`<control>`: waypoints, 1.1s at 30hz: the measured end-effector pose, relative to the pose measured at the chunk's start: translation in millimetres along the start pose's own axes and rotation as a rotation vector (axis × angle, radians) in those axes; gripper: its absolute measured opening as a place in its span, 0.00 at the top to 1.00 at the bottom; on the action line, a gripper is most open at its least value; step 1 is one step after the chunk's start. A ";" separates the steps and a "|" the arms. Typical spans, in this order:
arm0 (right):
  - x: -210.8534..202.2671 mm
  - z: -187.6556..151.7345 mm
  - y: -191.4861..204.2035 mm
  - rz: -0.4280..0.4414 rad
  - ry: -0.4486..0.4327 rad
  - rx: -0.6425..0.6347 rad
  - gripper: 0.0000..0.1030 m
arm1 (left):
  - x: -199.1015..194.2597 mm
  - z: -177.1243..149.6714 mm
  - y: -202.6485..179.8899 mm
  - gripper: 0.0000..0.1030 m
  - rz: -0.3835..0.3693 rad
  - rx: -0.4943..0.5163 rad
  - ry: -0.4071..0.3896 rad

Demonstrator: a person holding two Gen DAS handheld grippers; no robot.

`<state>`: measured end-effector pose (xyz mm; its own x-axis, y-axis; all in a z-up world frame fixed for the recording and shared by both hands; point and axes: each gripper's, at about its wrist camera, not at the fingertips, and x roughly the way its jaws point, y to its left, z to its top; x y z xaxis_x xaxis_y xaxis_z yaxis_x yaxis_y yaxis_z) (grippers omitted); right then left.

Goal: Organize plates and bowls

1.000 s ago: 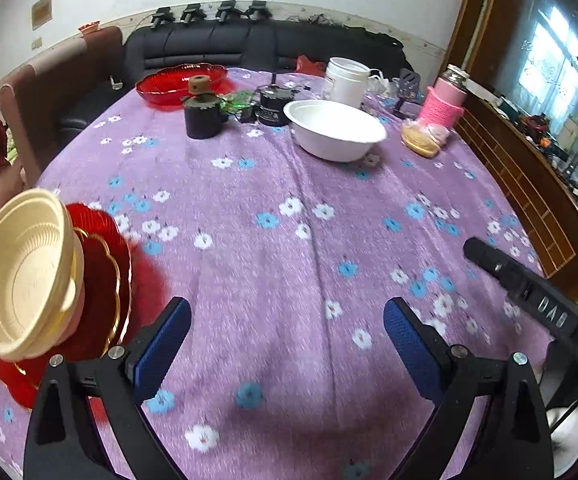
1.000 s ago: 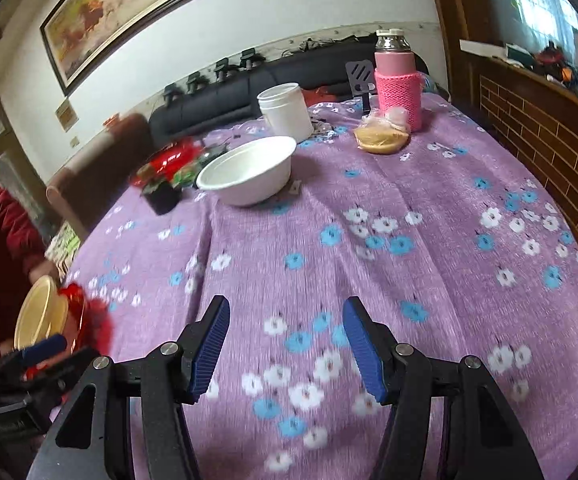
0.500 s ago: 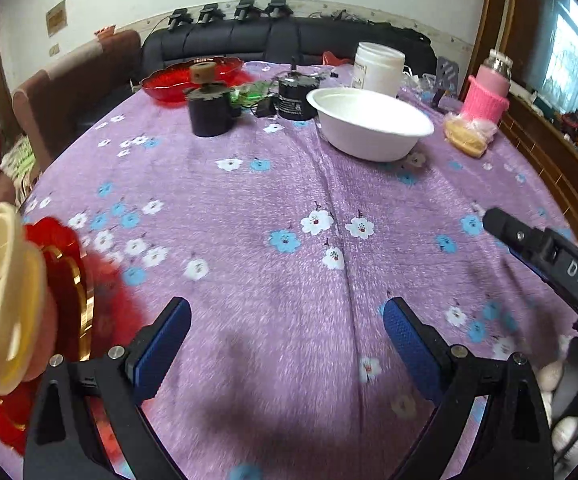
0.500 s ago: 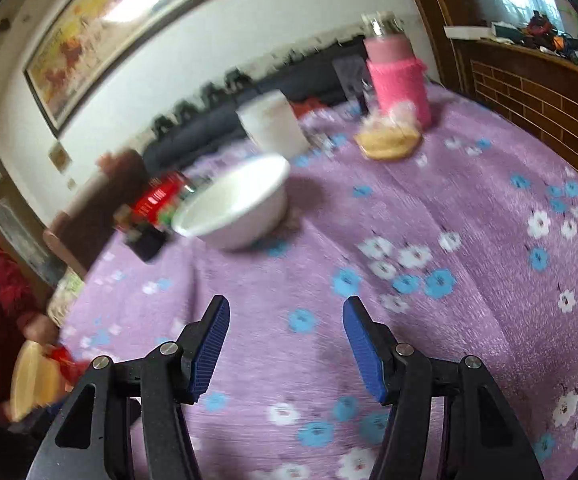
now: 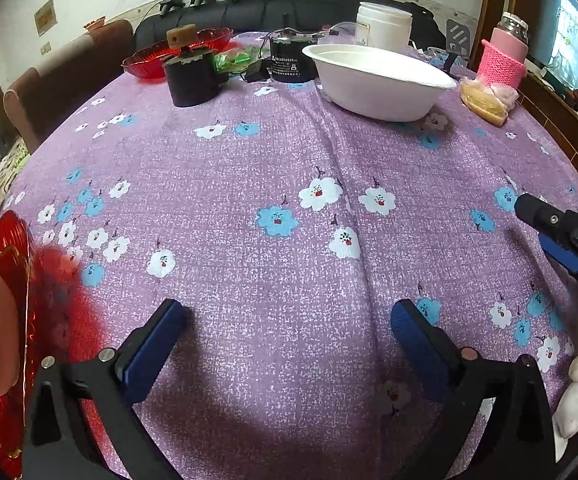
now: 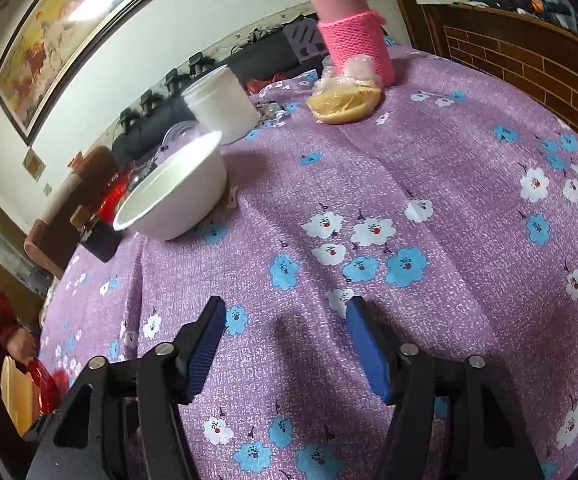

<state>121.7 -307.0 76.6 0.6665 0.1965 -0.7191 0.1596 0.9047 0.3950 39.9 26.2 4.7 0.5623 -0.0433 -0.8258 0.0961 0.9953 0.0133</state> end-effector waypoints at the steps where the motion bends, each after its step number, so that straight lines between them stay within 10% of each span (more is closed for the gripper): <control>1: 0.7 -0.4 2.8 -0.007 0.002 -0.011 0.32 | 0.5 0.2 -0.7 0.00 0.000 0.000 0.000; 33: 2.0 -2.6 10.0 -0.017 0.010 -0.039 0.22 | 0.8 -0.3 -1.3 0.00 -0.003 -0.001 0.000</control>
<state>122.7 -296.5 77.6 0.6562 0.1843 -0.7317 0.1421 0.9222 0.3597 40.0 25.0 3.8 0.5624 -0.0459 -0.8256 0.0970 0.9952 0.0107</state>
